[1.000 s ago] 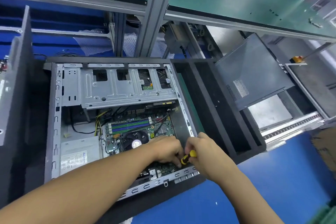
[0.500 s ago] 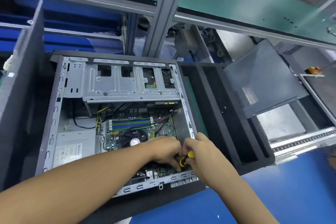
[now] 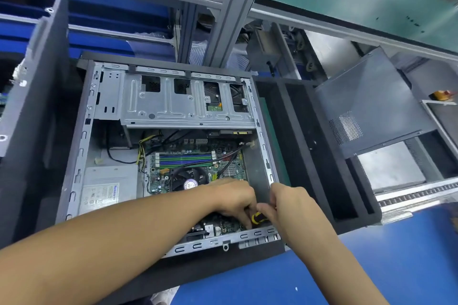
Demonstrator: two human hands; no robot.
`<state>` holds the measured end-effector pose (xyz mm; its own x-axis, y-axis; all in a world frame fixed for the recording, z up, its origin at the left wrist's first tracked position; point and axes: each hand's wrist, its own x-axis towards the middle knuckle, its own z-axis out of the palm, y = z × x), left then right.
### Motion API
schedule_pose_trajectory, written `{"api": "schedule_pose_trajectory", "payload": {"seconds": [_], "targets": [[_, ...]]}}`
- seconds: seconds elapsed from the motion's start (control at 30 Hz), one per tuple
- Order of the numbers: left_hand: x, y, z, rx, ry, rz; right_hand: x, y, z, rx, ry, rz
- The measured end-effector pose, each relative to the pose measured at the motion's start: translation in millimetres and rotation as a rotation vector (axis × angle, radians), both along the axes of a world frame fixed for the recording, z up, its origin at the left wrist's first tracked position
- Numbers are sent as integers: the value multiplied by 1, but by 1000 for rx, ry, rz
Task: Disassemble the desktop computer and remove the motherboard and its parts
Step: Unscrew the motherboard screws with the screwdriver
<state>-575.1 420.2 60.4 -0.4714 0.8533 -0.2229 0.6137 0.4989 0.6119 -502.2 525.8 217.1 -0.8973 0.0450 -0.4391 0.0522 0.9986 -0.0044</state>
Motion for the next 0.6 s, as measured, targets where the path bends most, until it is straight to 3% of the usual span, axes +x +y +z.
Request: {"api": "schedule_pose_trajectory", "payload": {"seconds": [0.27,0.37,0.5,0.6], "targets": [[0,-3,4,-28,-109,-50,9,6,2,-125,-43,123],[0,-4,4,-42,-66,-42,8,6,1,-219,-23,49],[-1,0,6,-22,39,-48,10,5,-2,-96,53,-106],[-2,2,1,-25,43,-54,10,3,-2,-72,49,-85]]}}
